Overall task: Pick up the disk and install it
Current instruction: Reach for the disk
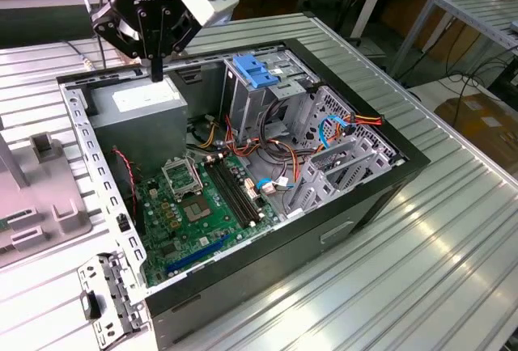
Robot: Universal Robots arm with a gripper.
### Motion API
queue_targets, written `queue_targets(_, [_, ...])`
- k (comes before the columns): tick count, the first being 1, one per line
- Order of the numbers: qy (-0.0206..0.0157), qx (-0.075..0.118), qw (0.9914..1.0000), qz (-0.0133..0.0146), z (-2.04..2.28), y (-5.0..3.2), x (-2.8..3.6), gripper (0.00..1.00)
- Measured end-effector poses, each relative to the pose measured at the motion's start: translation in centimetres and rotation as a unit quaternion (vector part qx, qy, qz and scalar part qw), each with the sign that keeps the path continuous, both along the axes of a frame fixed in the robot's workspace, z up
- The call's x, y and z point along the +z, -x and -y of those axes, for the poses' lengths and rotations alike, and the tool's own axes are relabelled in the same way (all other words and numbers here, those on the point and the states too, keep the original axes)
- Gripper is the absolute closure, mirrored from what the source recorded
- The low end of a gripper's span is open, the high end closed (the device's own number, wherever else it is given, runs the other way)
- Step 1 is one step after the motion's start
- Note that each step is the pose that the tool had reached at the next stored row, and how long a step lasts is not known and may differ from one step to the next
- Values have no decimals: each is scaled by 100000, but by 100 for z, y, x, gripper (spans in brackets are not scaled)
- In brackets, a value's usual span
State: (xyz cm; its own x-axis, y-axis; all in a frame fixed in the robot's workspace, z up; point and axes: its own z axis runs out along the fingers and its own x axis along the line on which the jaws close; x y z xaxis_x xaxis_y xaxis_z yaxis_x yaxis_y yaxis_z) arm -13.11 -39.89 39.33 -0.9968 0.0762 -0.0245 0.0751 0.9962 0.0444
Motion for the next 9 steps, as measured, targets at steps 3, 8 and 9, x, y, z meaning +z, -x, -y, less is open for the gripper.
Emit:
queue_targets(3, [-1,0,100000,0,0,23,0,89])
queue_targets(8, [-1,0,100000,2,0,68,0,89])
queue_targets(9, [-1,0,100000,1,0,74,0,89])
